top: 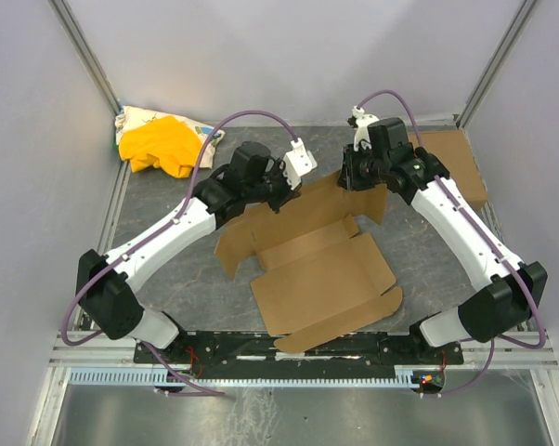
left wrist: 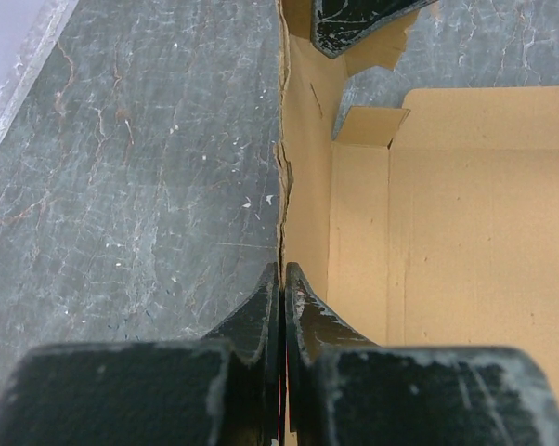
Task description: Fold the paper box
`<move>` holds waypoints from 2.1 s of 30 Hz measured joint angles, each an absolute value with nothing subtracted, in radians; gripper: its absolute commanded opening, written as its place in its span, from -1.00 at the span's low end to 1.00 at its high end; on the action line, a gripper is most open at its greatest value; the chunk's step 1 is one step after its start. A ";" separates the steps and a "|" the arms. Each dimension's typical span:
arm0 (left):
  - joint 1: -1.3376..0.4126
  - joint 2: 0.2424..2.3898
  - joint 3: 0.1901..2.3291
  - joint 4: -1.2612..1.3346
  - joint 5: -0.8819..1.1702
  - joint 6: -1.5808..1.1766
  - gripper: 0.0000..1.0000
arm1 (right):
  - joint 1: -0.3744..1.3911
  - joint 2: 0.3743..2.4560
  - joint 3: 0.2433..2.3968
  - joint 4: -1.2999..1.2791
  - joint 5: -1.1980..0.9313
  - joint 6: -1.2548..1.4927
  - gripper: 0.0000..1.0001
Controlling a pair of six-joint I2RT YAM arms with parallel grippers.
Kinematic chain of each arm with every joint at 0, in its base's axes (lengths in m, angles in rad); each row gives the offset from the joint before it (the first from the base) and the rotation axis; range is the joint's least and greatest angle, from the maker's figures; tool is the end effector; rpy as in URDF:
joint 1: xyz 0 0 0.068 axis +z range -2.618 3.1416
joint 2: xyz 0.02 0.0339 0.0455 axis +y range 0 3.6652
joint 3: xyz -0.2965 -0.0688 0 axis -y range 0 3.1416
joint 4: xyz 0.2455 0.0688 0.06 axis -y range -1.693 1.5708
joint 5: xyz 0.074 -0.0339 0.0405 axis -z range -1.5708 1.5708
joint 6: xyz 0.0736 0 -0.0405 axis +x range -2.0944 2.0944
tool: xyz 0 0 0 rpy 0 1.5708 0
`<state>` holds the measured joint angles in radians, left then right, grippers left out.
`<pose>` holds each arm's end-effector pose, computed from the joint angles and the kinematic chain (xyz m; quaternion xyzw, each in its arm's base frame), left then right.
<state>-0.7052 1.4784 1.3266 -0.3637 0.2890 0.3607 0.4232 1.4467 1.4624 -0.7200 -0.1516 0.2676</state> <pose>0.2683 -0.2559 0.3597 0.4968 0.6996 -0.2080 0.4696 0.3051 0.1496 0.3765 -0.1020 0.8998 0.2064 0.3706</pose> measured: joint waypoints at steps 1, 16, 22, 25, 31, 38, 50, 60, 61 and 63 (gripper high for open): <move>-0.707 1.479 1.327 -0.364 0.287 0.359 -0.94 | 0.426 1.448 1.463 -0.721 -0.142 0.271 -0.46; -0.733 1.484 1.357 -0.354 0.030 0.280 0.13 | 0.478 1.462 1.477 -0.781 0.127 0.329 -0.97; -0.733 1.455 1.357 -0.358 -0.115 0.228 0.31 | 0.477 1.461 1.477 -0.807 0.216 0.347 -0.97; -0.733 1.412 1.357 -0.368 -0.165 0.211 0.39 | 0.476 1.459 1.473 -0.818 0.244 0.356 -0.97; -0.729 1.319 1.330 -0.369 -0.279 0.202 0.40 | 0.469 1.421 1.430 -0.822 0.272 0.363 -0.97; -0.719 1.316 1.309 -0.459 -0.313 0.175 0.40 | 0.439 1.388 1.396 -0.820 0.271 0.363 -0.97; -0.719 1.180 1.174 -0.490 -0.227 0.188 0.51 | 0.405 1.381 1.358 -0.807 0.221 0.352 -0.97; -0.719 1.192 1.152 -0.454 -0.175 0.241 0.47 | 0.387 1.337 1.330 -0.793 0.161 0.314 -0.97; -0.719 1.200 1.152 -0.454 -0.173 0.242 0.45 | 0.385 1.335 1.330 -0.792 0.158 0.313 -0.97; -0.718 1.219 1.152 -0.455 -0.175 0.244 0.37 | 0.384 1.332 1.330 -0.790 0.154 0.309 -0.97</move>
<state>-0.7181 1.2190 1.1522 -0.4545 -0.1749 0.2443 0.3840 1.3315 1.3304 -0.7898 0.1535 0.3088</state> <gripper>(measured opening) 0.733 0.026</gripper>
